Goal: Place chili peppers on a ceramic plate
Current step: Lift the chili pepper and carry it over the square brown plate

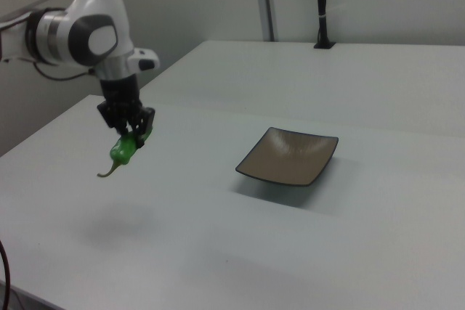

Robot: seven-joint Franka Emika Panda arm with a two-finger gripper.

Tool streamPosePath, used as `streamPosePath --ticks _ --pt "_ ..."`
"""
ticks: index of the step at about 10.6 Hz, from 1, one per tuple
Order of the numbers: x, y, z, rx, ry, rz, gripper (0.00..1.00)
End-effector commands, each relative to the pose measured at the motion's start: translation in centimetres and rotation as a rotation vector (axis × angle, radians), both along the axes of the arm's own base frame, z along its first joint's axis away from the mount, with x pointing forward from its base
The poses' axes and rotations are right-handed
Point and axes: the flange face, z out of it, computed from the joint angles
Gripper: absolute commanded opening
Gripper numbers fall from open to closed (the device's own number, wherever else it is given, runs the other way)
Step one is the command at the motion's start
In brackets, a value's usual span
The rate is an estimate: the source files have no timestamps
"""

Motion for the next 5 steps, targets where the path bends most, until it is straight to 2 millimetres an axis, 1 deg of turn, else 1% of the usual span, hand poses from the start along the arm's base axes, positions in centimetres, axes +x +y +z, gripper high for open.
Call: streamPosePath --ticks 1,3,5 --pt "2.3 -5.7 3.9 0.015 -0.033 0.024 0.09" --pt "3.4 -9.0 4.6 0.016 -0.056 0.006 0.09" --pt "6.0 -12.5 3.8 0.024 -0.069 -0.052 0.09"
